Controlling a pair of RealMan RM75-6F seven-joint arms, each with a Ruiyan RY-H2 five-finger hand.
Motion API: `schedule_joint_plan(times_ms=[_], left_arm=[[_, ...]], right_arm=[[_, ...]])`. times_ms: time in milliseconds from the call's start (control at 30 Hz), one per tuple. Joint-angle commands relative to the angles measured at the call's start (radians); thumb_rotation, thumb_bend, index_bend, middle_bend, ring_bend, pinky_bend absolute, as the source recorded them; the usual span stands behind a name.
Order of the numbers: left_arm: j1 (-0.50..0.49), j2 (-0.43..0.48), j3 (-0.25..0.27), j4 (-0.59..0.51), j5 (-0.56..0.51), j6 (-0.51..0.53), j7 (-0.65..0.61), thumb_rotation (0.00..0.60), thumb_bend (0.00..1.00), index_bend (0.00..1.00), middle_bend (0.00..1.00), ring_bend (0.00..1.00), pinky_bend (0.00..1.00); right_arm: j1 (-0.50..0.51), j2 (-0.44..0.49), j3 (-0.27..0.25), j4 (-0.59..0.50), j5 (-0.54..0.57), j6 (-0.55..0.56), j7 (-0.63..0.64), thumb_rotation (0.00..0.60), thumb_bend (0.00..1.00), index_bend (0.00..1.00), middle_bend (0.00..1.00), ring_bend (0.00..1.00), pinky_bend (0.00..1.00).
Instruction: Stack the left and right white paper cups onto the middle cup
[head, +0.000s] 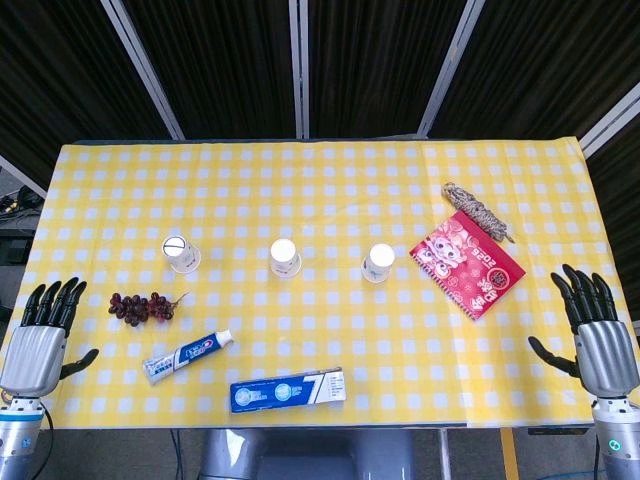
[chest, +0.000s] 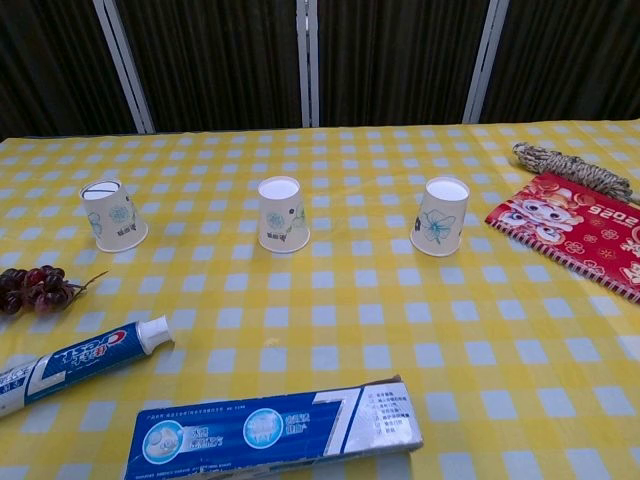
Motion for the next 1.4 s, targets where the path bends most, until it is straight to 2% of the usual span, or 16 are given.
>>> schedule_joint_plan(times_ms=[33, 433, 567, 633, 733, 833, 967, 1100, 1400], left_arm=[[-0.002, 0.014, 0.006, -0.014, -0.011, -0.01, 0.004, 0.6, 0.02, 0.0, 0.0, 0.0, 0.0], [-0.014, 0.026, -0.003, -0.036, -0.022, -0.03, 0.011, 0.6, 0.02, 0.0, 0.0, 0.0, 0.0], [-0.082, 0.046, -0.054, -0.053, -0.073, -0.125, 0.035, 0.6, 0.02, 0.0, 0.0, 0.0, 0.0], [-0.155, 0.066, -0.115, -0.061, -0.117, -0.204, 0.048, 0.6, 0.02, 0.0, 0.0, 0.0, 0.01], [-0.228, 0.081, -0.166, -0.063, -0.187, -0.305, 0.069, 0.6, 0.02, 0.01, 0.0, 0.0, 0.09], [-0.275, 0.08, -0.191, -0.05, -0.236, -0.372, 0.082, 0.6, 0.02, 0.04, 0.0, 0.0, 0.14], [-0.351, 0.049, -0.22, 0.012, -0.309, -0.471, 0.113, 0.6, 0.05, 0.1, 0.0, 0.03, 0.18], [-0.439, -0.004, -0.236, 0.095, -0.39, -0.587, 0.161, 0.6, 0.05, 0.12, 0.0, 0.03, 0.18], [-0.549, -0.089, -0.235, 0.191, -0.489, -0.686, 0.255, 0.6, 0.05, 0.15, 0.0, 0.05, 0.2]], right_arm=[[0.001, 0.007, -0.005, -0.014, 0.01, -0.017, -0.015, 0.6, 0.08, 0.06, 0.0, 0.0, 0.0], [-0.002, 0.016, -0.004, -0.03, 0.017, -0.016, -0.016, 0.6, 0.08, 0.09, 0.0, 0.0, 0.0], [0.002, 0.019, 0.002, -0.031, 0.032, -0.03, -0.011, 0.6, 0.08, 0.1, 0.0, 0.0, 0.0], [0.003, 0.02, 0.003, -0.031, 0.03, -0.028, -0.003, 0.6, 0.08, 0.11, 0.0, 0.0, 0.0], [0.003, 0.022, 0.004, -0.026, 0.032, -0.03, 0.006, 0.6, 0.08, 0.14, 0.0, 0.0, 0.0], [0.004, 0.024, 0.006, -0.024, 0.038, -0.034, 0.015, 0.6, 0.08, 0.17, 0.0, 0.0, 0.0], [0.005, 0.028, 0.011, -0.021, 0.05, -0.042, 0.034, 0.6, 0.08, 0.2, 0.0, 0.0, 0.0], [0.008, 0.03, 0.02, -0.011, 0.069, -0.053, 0.053, 0.6, 0.08, 0.2, 0.0, 0.0, 0.0], [0.011, 0.032, 0.031, 0.009, 0.1, -0.076, 0.085, 0.6, 0.08, 0.22, 0.0, 0.0, 0.0]])
